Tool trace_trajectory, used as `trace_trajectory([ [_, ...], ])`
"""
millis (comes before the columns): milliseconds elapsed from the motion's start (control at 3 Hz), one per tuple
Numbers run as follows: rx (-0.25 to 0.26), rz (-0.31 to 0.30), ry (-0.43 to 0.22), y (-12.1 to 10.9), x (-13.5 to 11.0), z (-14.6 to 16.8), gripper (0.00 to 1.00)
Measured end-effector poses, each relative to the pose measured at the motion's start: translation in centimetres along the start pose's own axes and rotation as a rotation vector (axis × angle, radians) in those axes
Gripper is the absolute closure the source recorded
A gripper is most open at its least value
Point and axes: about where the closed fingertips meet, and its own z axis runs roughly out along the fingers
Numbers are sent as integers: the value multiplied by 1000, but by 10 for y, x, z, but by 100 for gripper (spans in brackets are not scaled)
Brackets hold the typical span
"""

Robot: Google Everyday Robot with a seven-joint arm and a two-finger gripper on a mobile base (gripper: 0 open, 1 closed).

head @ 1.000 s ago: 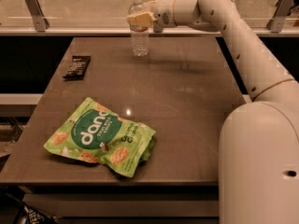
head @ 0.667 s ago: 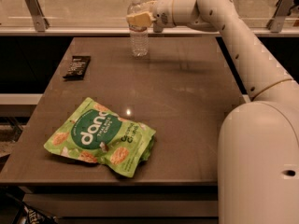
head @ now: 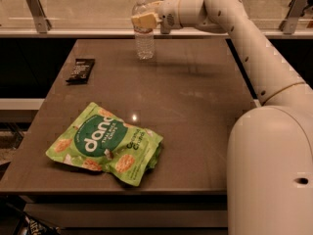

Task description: Pick water bottle

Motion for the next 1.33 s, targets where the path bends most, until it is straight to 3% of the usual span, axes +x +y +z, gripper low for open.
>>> trace_trajectory([
  [1333, 16, -27, 65, 24, -52, -18, 100],
])
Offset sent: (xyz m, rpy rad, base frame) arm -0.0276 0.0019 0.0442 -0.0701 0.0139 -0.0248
